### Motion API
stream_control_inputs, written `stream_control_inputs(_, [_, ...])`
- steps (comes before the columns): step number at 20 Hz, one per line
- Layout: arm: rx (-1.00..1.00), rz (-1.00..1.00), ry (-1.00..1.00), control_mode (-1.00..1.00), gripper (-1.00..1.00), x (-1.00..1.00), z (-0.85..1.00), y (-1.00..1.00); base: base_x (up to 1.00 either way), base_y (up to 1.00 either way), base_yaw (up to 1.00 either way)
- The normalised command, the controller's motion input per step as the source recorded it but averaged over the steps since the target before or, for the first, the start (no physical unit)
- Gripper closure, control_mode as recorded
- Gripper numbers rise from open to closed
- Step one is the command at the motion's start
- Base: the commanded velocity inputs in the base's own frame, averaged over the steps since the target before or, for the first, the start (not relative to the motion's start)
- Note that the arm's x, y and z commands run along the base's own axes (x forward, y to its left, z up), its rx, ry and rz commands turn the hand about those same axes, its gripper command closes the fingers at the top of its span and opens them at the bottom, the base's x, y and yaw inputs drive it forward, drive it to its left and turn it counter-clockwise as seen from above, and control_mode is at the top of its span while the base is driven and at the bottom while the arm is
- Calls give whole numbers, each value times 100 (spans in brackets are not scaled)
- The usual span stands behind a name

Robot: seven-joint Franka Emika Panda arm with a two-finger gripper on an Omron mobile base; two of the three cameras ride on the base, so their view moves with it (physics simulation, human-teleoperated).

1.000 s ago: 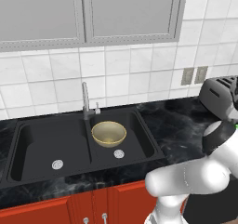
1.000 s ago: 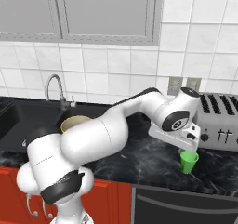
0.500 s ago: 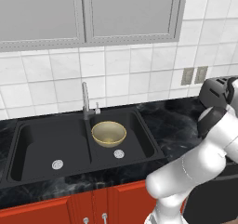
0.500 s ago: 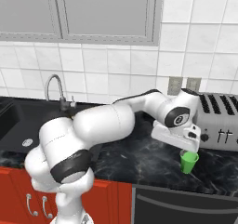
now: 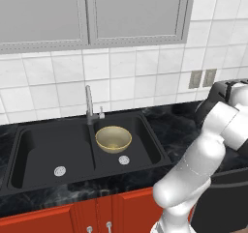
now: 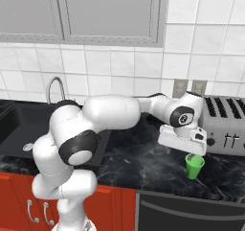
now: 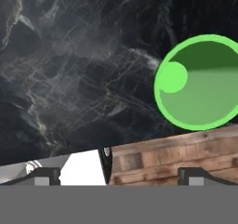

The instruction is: Remove the mango and tomato from the sink. Then move the bowl and cup from the counter to the sink for washing.

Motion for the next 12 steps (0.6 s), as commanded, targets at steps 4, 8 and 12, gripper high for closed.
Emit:
stream_control_inputs(4, [1, 7, 9, -100, -100, 20, -14, -14, 0, 0, 0])
stream_control_inputs(8, [6, 7, 5, -100, -100, 17, -16, -16, 0, 0, 0])
stream_control_inputs(12, [13, 6, 0, -100, -100, 11, -14, -19, 0, 0, 0])
